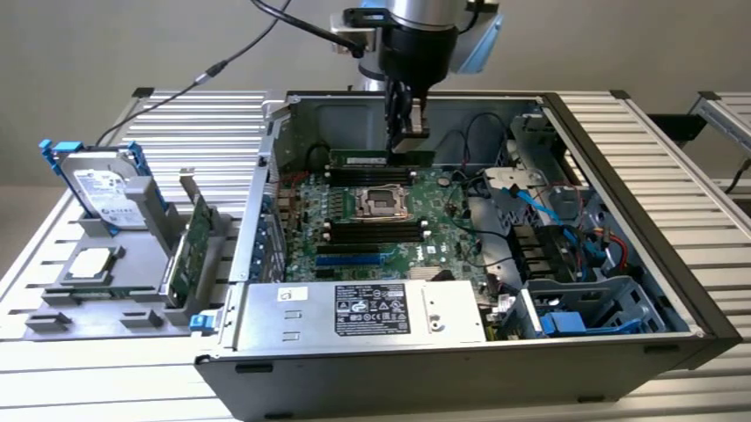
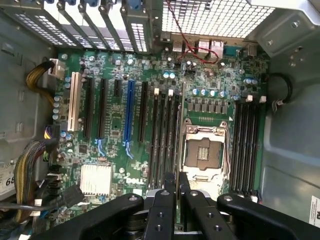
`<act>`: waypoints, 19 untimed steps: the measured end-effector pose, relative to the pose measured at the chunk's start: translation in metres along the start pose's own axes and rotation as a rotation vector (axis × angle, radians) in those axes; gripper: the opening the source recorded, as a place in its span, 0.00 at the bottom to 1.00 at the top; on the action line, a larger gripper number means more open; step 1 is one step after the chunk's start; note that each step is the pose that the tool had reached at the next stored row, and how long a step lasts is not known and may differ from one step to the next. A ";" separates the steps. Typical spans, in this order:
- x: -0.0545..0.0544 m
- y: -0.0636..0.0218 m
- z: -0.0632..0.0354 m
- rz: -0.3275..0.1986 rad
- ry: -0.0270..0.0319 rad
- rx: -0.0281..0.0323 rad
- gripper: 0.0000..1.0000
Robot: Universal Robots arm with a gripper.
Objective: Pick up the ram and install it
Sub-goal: 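Insert the ram into the slot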
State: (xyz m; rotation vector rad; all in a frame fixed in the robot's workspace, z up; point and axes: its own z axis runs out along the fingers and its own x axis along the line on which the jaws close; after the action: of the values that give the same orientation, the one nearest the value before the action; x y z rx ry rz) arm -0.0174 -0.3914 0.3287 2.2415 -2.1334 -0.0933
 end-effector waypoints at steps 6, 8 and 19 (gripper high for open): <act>0.009 -0.0004 0.0108 0.011 -0.0008 0.0007 0.14; 0.011 -0.0006 0.0145 0.013 -0.0012 0.0009 0.14; 0.016 -0.0003 0.0344 0.015 -0.0011 0.0008 0.14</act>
State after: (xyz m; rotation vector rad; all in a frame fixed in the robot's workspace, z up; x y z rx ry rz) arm -0.0188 -0.4073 0.2942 2.2266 -2.1503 -0.0932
